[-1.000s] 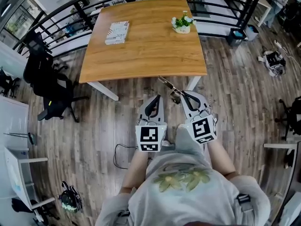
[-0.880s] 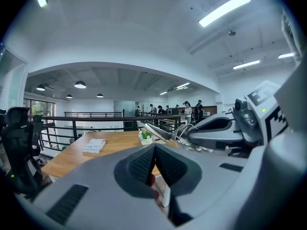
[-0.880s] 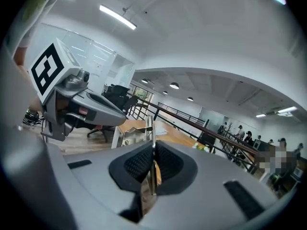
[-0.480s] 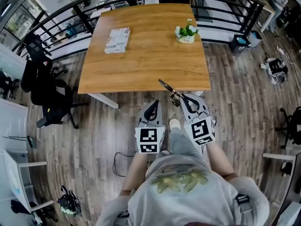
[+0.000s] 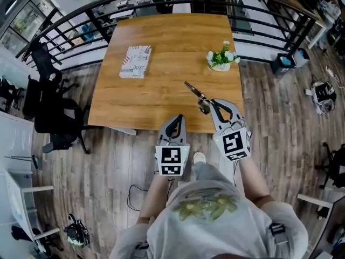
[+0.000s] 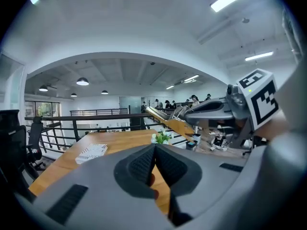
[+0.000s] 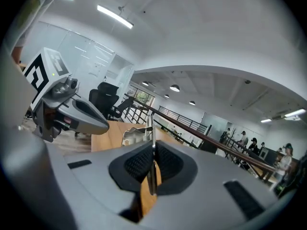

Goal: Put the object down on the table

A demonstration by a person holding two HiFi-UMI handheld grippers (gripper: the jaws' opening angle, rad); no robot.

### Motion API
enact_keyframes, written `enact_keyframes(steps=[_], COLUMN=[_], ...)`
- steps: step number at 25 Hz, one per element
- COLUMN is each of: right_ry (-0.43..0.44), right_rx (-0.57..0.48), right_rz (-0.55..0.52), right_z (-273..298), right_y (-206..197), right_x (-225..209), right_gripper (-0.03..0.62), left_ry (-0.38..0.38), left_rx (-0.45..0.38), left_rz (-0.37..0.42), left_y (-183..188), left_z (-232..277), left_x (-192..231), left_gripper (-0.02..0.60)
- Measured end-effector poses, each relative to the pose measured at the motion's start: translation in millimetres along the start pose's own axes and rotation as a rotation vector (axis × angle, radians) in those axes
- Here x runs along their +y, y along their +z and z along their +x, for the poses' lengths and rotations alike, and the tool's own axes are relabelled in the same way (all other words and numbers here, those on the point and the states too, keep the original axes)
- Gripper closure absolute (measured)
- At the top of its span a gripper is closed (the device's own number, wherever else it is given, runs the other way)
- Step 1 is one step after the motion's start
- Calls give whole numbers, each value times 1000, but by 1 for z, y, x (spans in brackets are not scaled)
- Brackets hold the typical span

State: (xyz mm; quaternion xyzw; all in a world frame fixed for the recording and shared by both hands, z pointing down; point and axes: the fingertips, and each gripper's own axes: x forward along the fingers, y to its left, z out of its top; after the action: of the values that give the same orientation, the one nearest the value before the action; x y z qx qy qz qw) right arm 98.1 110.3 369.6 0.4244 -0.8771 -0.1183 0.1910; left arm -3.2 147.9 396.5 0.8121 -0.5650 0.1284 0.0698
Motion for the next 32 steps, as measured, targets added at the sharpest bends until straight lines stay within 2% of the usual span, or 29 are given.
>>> enact_keyframes(steps=[4, 9, 25, 32], right_ry=[3, 9, -19, 1], right_rx=[-24, -24, 62, 114], right_rz=[-12, -17, 3, 2], right_z=[39, 71, 152, 180], right_y=[3, 1, -15, -37], right_x=[-31, -54, -84, -75], right_gripper=[583, 583, 583, 583], left_ry=[44, 60, -4, -45], left_rx=[7, 28, 62, 123], left_rz=[2, -14, -34, -46], left_y=[6, 7, 16, -4], left_z=[28, 55, 128, 144], left_x=[21, 35, 89, 99], left_gripper=[569, 569, 569, 569])
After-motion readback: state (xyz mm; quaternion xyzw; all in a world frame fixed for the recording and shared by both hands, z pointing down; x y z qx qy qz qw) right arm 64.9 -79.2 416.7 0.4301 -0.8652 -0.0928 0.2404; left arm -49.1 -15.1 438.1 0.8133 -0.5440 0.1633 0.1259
